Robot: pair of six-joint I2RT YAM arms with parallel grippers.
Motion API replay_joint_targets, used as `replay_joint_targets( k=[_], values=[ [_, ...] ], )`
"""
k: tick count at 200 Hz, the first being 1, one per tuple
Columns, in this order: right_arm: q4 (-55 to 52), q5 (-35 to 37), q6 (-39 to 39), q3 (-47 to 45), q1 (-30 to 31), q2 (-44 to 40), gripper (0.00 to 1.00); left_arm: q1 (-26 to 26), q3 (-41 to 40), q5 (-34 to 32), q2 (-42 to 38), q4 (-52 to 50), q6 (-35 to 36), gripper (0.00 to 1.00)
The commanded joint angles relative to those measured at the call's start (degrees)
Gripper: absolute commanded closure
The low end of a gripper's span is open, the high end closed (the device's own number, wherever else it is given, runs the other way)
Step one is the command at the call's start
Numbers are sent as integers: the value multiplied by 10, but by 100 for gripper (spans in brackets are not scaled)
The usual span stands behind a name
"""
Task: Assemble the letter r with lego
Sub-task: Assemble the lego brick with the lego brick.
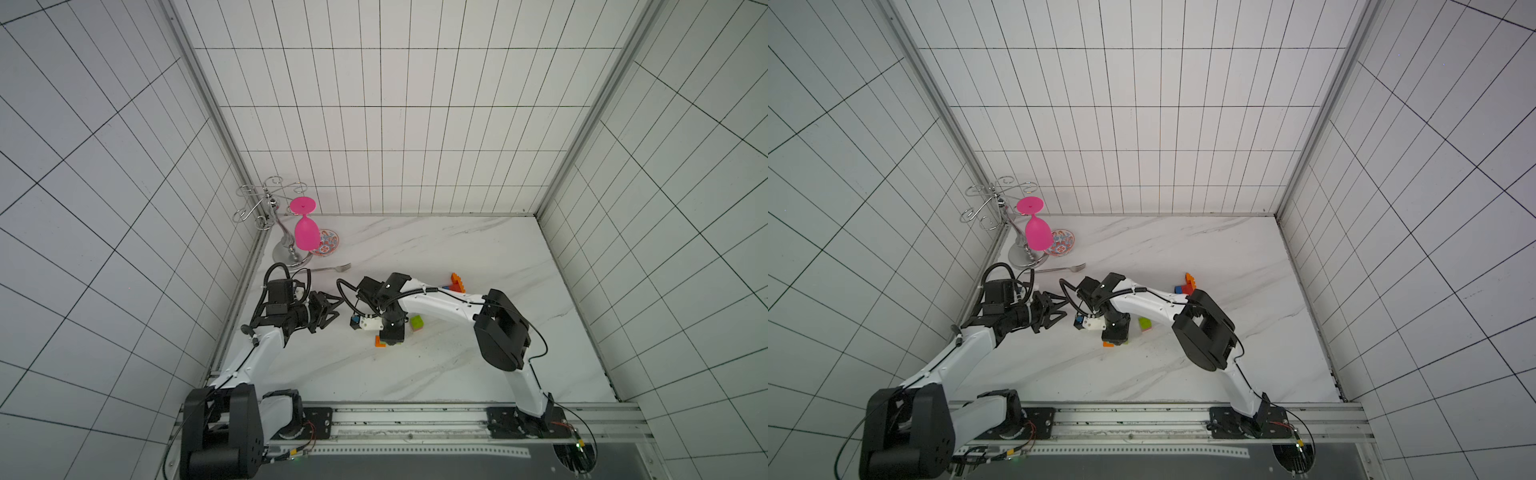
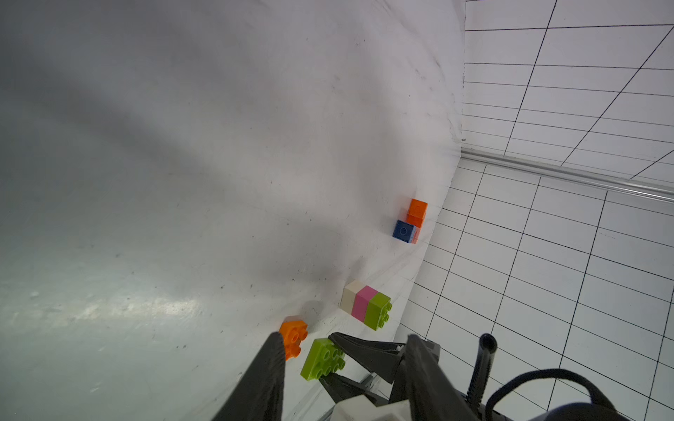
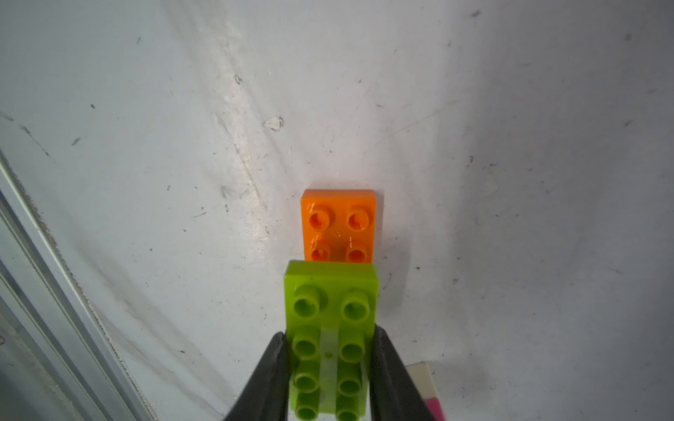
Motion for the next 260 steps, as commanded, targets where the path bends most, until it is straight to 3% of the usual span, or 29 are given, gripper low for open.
replay_joint_targets(
  k=[1, 260],
  values=[
    [-26, 8, 8, 28, 4, 13, 100, 3, 17, 5, -3, -3, 10, 54],
    [-24, 49, 4, 23, 23, 56, 100, 3, 13, 9, -6, -6, 16, 54]
  ],
)
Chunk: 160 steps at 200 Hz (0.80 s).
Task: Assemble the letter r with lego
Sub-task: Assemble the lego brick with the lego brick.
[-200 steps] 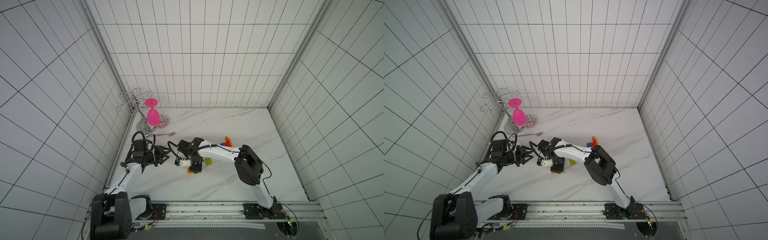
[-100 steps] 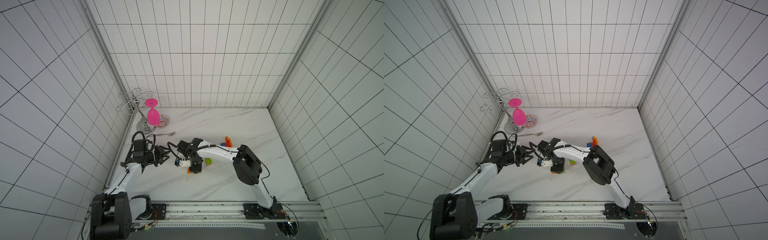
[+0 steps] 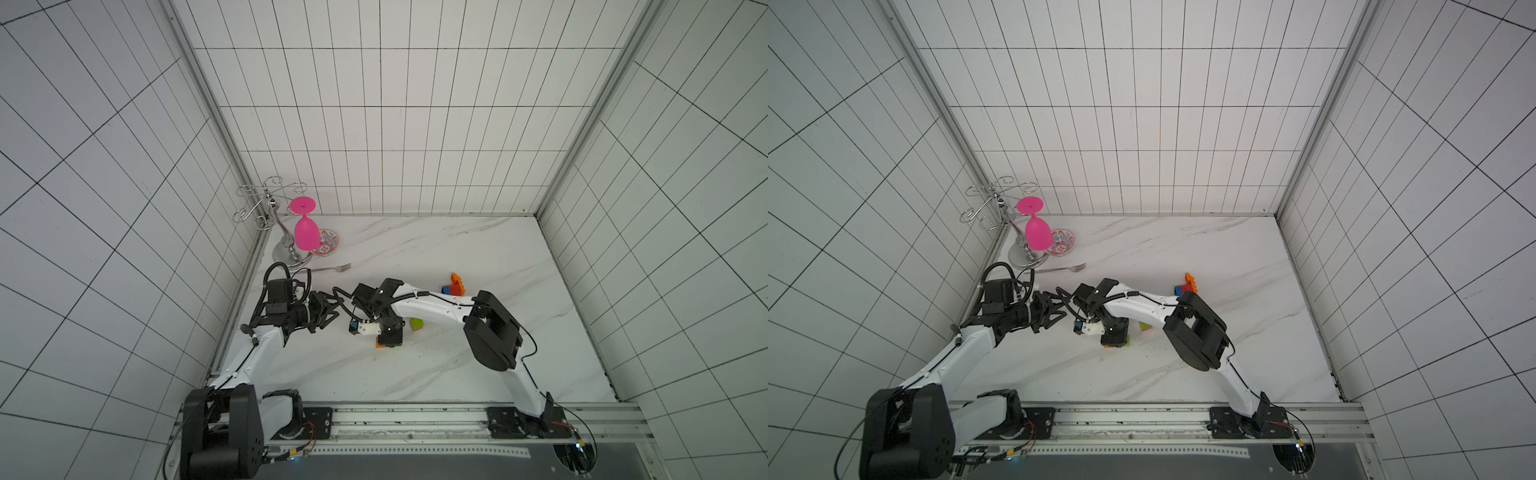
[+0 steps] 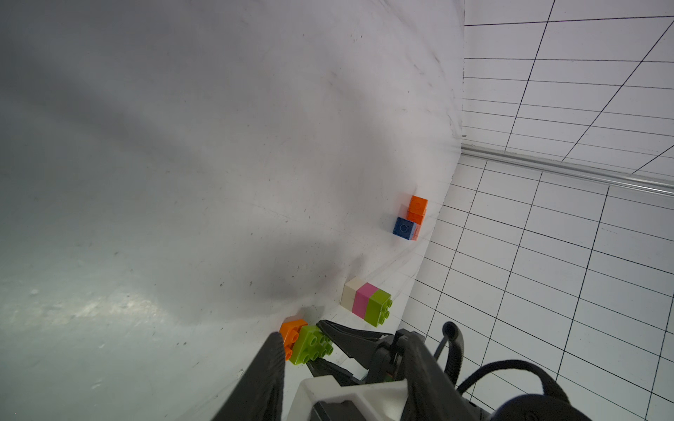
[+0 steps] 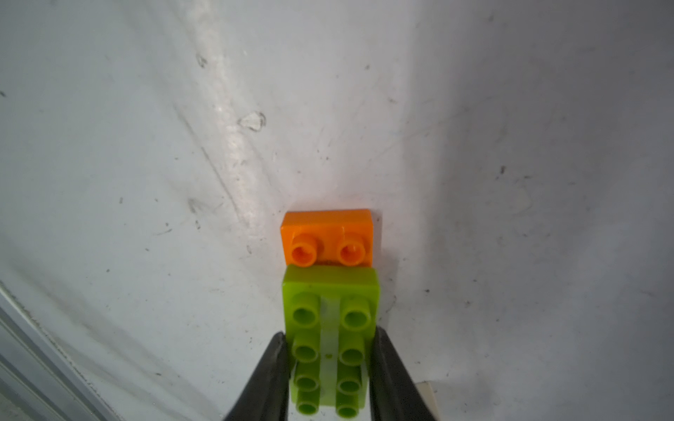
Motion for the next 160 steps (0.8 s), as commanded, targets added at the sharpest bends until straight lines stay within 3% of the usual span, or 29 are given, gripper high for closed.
replay_joint_targets(
  k=[1, 160],
  values=[
    [-22, 9, 2, 12, 9, 26, 100, 1, 11, 5, -5, 0, 7, 54],
    [-10, 24, 13, -52, 11, 18, 100, 2, 16, 2, -19, -21, 25, 54]
  ],
)
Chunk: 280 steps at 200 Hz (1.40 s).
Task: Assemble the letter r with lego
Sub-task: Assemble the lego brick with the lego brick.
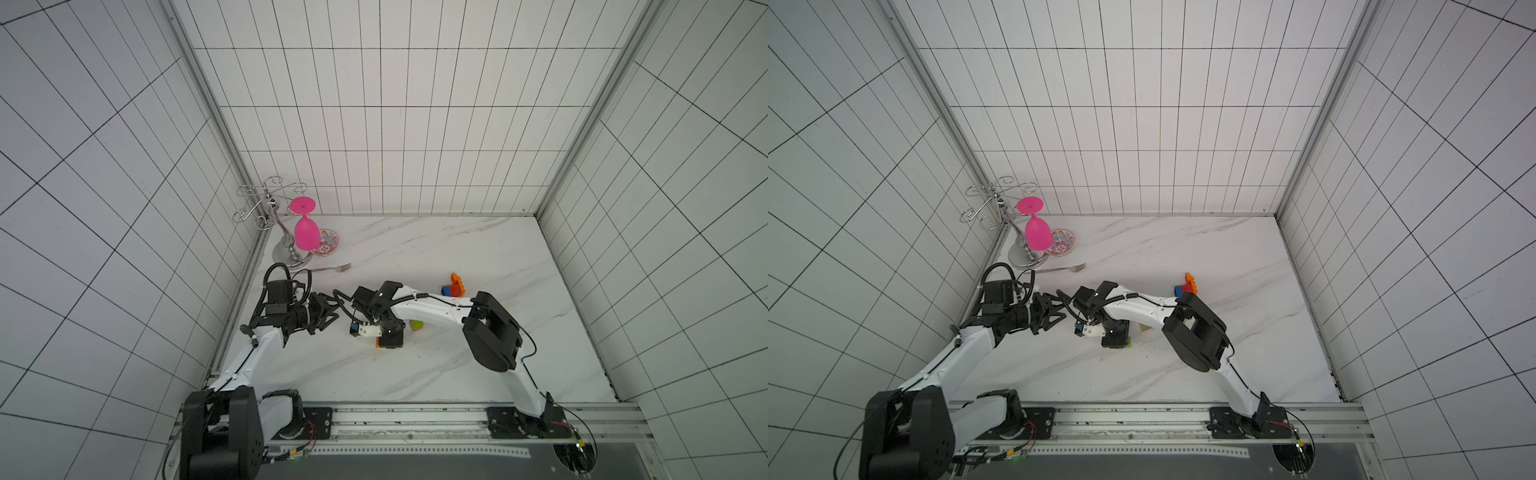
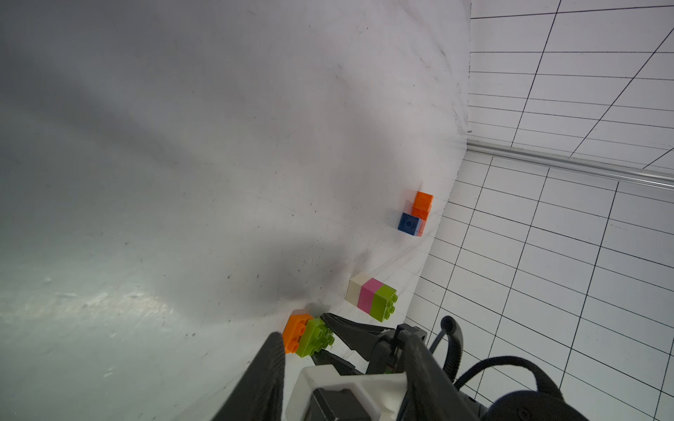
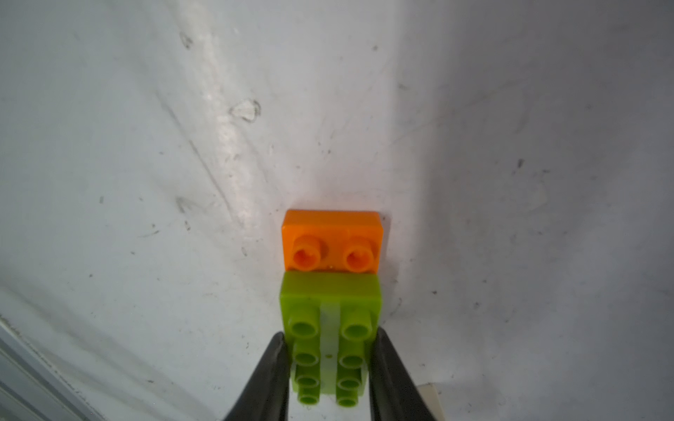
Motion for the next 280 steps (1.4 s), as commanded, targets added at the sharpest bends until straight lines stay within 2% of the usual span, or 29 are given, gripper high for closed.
replay_joint_targets(
  k=[1, 78, 138, 176, 209, 220, 240, 261, 280],
  values=[
    [-16, 9, 7, -33, 7, 18, 100, 2, 16, 2, -13, 0, 10, 54],
    [-44, 19, 19, 3, 17, 43, 100, 2, 20, -1, -46, -30, 25, 54],
    [-68, 10, 43, 39, 21, 56, 100, 2, 52, -93, -109, -119, 70, 54],
    [-52, -76, 115, 64, -9, -18, 100, 2, 70, -168, -171, -153, 86, 52],
    [72, -162, 254, -56, -64, -170, 100, -7, 77, -191, -172, -166, 102, 50],
    [117, -169, 310, -108, -81, -222, 100, -33, 79, -209, -167, -163, 103, 50],
    [152, -101, 442, -167, -112, -290, 100, -125, 81, -267, -151, -136, 92, 50],
    [119, -96, 461, -187, -149, -318, 100, -235, 80, -309, -115, -75, 63, 50],
    [107, -89, 481, -206, -171, -329, 100, -308, 75, -307, -65, 0, 38, 50]
  ],
)
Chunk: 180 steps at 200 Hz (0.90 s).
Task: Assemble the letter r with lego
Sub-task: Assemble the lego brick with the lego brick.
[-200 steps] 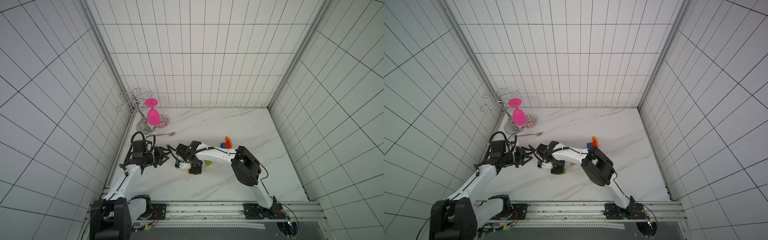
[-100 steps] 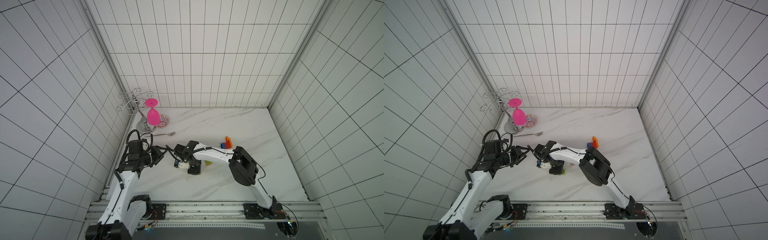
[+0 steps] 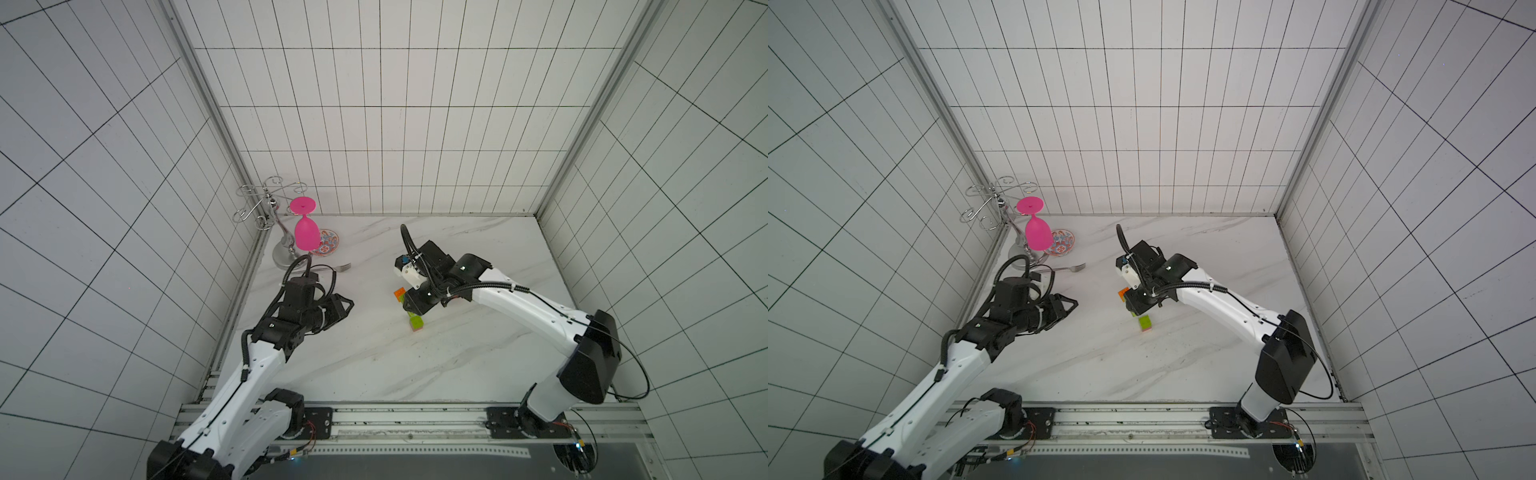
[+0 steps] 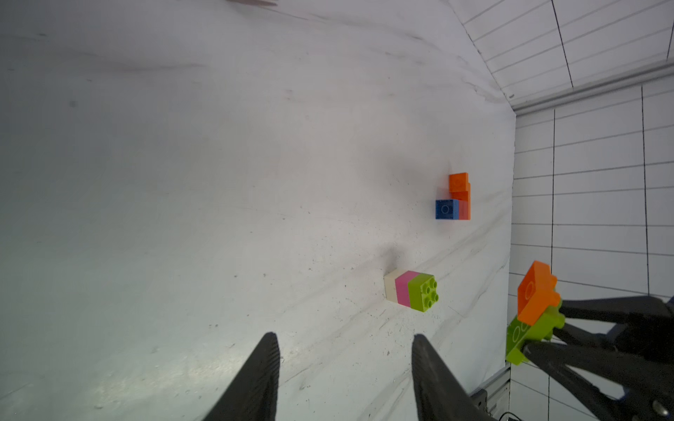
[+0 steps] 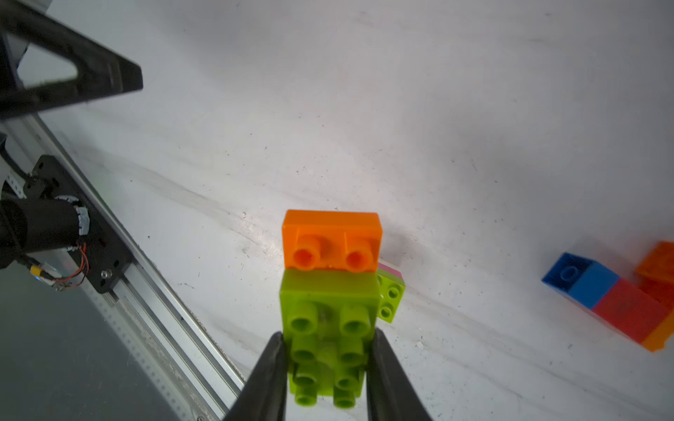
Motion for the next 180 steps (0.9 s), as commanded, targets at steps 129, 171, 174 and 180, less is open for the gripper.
replay_joint_targets(
  k=[129, 171, 174, 180],
  values=[
    [69, -30, 101, -97, -48, 38, 100, -198, -86, 23, 258, 435, -174, 57],
    [84, -41, 90, -92, -47, 50, 100, -197, -101, 38, 302, 486, -197, 57],
    [85, -43, 90, -91, -46, 51, 100, -198, -101, 38, 305, 489, -198, 57],
    [86, -43, 90, -91, -44, 53, 100, -198, -101, 40, 312, 494, -200, 57]
  ],
)
